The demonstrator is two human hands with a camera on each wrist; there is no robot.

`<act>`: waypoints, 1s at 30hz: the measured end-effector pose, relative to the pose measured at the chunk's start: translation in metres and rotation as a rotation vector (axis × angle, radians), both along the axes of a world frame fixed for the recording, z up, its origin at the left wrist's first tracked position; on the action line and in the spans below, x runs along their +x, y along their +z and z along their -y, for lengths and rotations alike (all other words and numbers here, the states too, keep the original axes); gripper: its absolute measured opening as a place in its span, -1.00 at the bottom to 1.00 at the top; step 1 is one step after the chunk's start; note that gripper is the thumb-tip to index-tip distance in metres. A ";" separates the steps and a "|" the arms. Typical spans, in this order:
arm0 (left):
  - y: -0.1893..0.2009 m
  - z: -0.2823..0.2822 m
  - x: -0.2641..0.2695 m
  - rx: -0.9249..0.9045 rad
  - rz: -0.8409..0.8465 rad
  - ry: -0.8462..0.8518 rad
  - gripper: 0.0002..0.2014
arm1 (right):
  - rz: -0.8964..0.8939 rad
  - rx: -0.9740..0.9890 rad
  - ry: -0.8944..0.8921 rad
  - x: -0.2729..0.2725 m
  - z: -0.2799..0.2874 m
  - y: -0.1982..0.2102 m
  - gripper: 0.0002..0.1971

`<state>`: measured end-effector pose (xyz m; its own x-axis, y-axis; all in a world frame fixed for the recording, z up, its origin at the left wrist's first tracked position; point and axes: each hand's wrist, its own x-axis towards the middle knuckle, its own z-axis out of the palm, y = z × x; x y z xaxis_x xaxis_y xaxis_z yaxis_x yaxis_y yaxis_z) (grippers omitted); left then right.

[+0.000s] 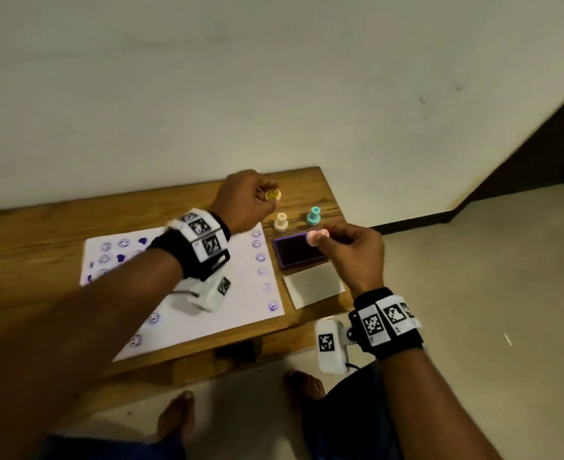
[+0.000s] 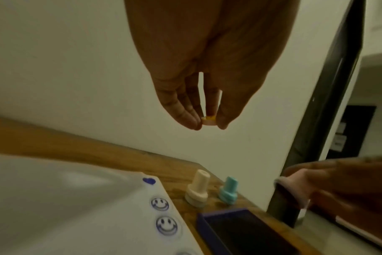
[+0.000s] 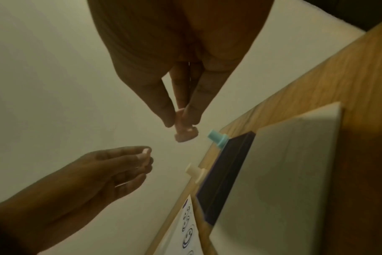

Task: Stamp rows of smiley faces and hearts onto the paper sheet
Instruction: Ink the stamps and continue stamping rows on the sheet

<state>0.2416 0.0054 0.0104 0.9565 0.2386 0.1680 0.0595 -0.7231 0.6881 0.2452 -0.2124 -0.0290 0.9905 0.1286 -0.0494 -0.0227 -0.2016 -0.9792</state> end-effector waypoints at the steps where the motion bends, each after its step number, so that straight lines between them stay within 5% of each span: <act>1: -0.002 0.000 0.018 0.059 -0.032 -0.029 -0.68 | -0.015 0.002 -0.008 0.003 0.001 -0.001 -0.71; 9: -0.040 -0.007 0.083 0.233 -0.301 -0.080 -0.67 | -0.087 -0.003 -0.003 0.011 0.003 -0.008 -0.75; 17: -0.046 -0.013 0.084 0.243 -0.333 -0.145 -0.59 | -0.135 -0.030 0.034 0.008 -0.006 -0.004 -0.73; 30: -0.014 0.006 -0.034 0.004 -0.324 -0.099 -0.65 | 0.001 -0.272 0.057 -0.002 -0.012 0.009 -0.76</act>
<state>0.2071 -0.0002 -0.0033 0.9789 0.1419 -0.1473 0.2038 -0.7390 0.6421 0.2431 -0.2009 -0.0198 0.9821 0.1663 -0.0889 -0.0029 -0.4580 -0.8889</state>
